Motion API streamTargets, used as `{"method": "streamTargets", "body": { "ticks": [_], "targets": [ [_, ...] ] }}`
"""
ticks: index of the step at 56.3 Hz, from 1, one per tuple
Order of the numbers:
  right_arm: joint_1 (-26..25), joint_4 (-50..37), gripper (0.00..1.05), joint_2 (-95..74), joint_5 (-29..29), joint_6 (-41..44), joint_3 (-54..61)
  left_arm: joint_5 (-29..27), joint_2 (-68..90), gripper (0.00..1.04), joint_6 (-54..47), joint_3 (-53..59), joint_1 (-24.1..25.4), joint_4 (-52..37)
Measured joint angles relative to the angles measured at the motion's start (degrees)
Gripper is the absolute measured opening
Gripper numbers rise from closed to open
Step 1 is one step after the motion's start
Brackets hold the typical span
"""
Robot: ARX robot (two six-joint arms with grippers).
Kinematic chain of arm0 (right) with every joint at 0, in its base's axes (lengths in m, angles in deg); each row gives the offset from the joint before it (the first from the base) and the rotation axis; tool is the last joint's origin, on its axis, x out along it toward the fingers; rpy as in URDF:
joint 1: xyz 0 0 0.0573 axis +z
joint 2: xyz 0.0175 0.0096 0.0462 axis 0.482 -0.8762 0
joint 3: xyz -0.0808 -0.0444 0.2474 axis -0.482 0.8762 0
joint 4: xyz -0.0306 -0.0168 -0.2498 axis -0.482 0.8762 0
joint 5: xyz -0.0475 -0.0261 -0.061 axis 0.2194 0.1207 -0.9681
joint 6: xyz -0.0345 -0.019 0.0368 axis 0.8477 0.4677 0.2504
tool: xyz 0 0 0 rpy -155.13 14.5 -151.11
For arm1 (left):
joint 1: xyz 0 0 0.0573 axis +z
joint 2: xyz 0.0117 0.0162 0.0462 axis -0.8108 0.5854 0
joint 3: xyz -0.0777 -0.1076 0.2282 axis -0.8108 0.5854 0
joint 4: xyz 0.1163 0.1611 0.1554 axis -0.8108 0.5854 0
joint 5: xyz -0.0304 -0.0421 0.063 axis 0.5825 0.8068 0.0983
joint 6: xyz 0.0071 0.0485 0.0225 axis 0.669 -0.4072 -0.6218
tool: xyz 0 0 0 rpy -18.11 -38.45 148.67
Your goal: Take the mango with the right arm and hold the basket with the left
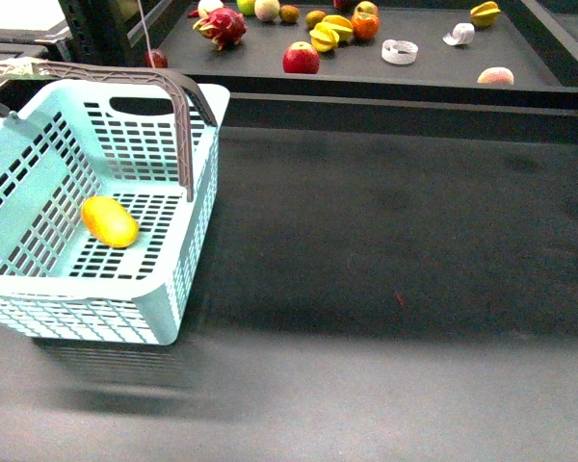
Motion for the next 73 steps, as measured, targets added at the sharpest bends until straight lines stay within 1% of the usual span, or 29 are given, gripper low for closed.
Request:
{"method": "streamTargets", "body": {
  "ticks": [7, 8, 9, 10, 11, 14, 15, 18, 21, 26, 33, 35, 36, 41, 73],
  "targets": [
    [0.00, 0.00, 0.97, 0.00, 0.00, 0.00, 0.00, 0.17, 0.00, 0.99, -0.39, 0.02, -0.02, -0.02],
    [0.00, 0.00, 0.97, 0.00, 0.00, 0.00, 0.00, 1.84, 0.24, 0.98, -2.12, 0.28, 0.35, -0.96],
    [0.00, 0.00, 0.97, 0.00, 0.00, 0.00, 0.00, 8.09, 1.16, 0.93, -6.43, 1.81, 1.51, -6.25],
    [0.00, 0.00, 0.97, 0.00, 0.00, 0.00, 0.00, 12.70, 1.64, 0.90, -9.20, 3.08, 2.01, -10.54],
    [0.00, 0.00, 0.97, 0.00, 0.00, 0.00, 0.00, 16.79, 2.01, 0.86, -14.29, 4.46, 2.32, -14.49],
    [0.00, 0.00, 0.97, 0.00, -0.04, 0.00, 0.00, 25.73, 1.60, 0.75, -25.59, 8.00, 2.34, -22.67],
    [0.00, 0.00, 0.97, 0.00, 0.00, 0.00, 0.00, 28.20, 0.81, 0.70, -31.50, 9.14, 1.97, -24.63],
    [0.00, 0.00, 0.97, 0.00, 0.04, 0.02, 0.00, 29.07, 0.07, 0.59, -41.46, 11.30, 1.05, -28.81],
    [0.00, -0.02, 0.97, 0.02, 0.02, 0.00, 0.00, 28.44, -1.51, 0.49, -46.60, 13.35, 0.52, -28.61],
    [0.00, 0.00, 0.97, 0.00, -0.04, 0.00, 0.00, 27.23, -6.08, 0.29, -50.77, 15.87, -0.57, -25.77],
    [0.00, 0.00, 0.97, 0.02, 0.02, 0.00, 0.00, 25.29, -12.96, 0.04, -52.48, 17.90, -2.19, -21.29],
    [0.00, 0.00, 0.97, 0.02, 0.00, 0.00, 0.00, 22.36, -14.88, 0.04, -52.65, 18.38, -3.93, -19.80],
    [0.00, 0.00, 0.97, 0.02, 0.00, 0.00, 0.00, 21.86, -15.82, 0.04, -52.72, 18.60, -4.57, -19.06],
    [0.00, 0.00, 0.97, 0.02, 0.00, 0.00, 0.00, 21.90, -20.50, 0.04, -53.00, 19.61, -6.29, -15.39],
    [0.00, 0.00, 0.97, 0.02, 0.00, 0.00, 0.00, 21.51, -47.71, 0.04, -53.51, 20.70, -6.36, 8.74]
  ]
}}
